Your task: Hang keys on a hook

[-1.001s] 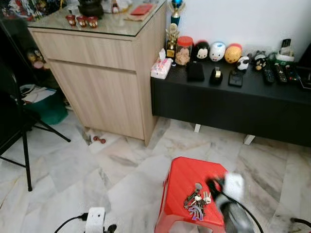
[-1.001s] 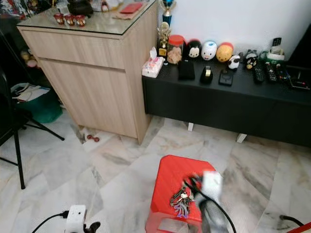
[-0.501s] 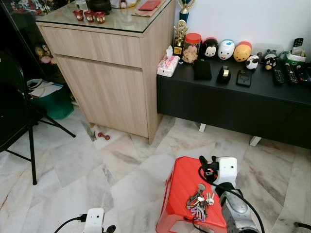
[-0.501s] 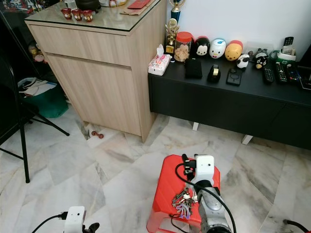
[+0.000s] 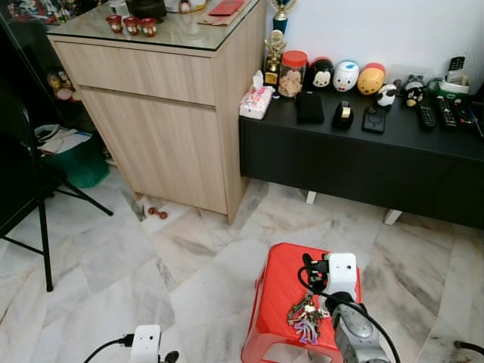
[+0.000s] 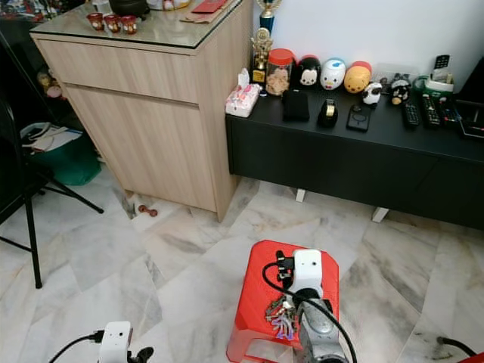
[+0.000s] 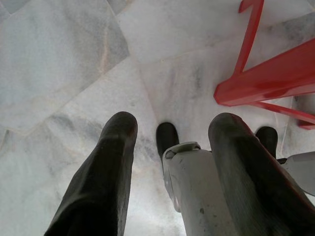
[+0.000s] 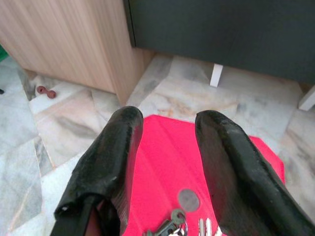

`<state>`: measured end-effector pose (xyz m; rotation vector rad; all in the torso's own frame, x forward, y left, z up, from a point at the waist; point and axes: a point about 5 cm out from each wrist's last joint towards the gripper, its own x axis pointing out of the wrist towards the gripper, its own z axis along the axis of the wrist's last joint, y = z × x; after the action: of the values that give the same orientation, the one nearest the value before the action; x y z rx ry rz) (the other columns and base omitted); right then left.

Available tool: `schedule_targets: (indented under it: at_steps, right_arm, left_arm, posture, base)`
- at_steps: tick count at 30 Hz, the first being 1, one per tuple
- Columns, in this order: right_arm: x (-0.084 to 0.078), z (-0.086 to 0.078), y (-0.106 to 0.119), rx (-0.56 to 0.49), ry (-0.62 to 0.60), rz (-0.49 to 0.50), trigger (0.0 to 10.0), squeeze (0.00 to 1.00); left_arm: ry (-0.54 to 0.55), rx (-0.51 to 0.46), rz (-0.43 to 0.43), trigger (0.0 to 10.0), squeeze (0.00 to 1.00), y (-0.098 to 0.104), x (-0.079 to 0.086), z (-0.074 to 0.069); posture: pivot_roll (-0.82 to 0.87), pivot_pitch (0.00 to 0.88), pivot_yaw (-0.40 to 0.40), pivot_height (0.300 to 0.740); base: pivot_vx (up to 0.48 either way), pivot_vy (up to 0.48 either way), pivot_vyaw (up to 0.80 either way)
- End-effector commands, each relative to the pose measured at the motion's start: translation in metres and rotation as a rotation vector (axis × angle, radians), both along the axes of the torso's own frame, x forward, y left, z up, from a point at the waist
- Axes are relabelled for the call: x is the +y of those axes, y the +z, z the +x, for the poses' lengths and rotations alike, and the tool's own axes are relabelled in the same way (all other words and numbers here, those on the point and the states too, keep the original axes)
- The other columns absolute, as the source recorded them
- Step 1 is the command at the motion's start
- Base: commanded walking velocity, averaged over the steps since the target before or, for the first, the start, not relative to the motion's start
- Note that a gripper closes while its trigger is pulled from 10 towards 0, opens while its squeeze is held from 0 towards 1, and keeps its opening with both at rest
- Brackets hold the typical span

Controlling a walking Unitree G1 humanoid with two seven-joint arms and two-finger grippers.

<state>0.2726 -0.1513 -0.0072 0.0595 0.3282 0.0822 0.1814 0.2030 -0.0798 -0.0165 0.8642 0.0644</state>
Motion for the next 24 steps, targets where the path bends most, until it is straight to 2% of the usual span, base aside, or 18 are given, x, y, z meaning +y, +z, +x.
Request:
schedule_targets:
  at_steps: [1, 8, 17, 24]
  right_arm:
    - [0.002, 0.000, -0.002, 0.025, -0.001, 0.003, 10.0, 0.00]
    - [0.000, 0.007, 0.003, 0.010, 0.035, -0.032, 10.0, 0.00]
    - [-0.006, 0.013, 0.006, 0.020, -0.058, 0.021, 10.0, 0.00]
    - [-0.017, 0.006, -0.001, 0.058, -0.177, 0.086, 10.0, 0.00]
  left_arm:
    - [0.020, 0.020, 0.000, 10.0, 0.00, -0.003, 0.004, -0.008]
    - [0.000, 0.022, 0.003, 10.0, 0.00, -0.003, 0.002, -0.006]
    - [0.013, 0.022, 0.000, 10.0, 0.00, -0.003, 0.001, -0.006]
    - [0.035, 0.025, -0.005, 10.0, 0.00, -0.004, 0.002, -0.008]
  posture:
    - [0.05, 0.115, 0.013, 0.740]
    - [0.05, 0.113, 0.003, 0.712]
    - [0.06, 0.106, 0.002, 0.657]
    - [0.08, 0.071, 0.004, 0.657]
  base:
    - [0.000, 0.000, 0.00]
    - [0.000, 0.000, 0.00]
    - [0.000, 0.000, 0.00]
    - [0.000, 0.000, 0.00]
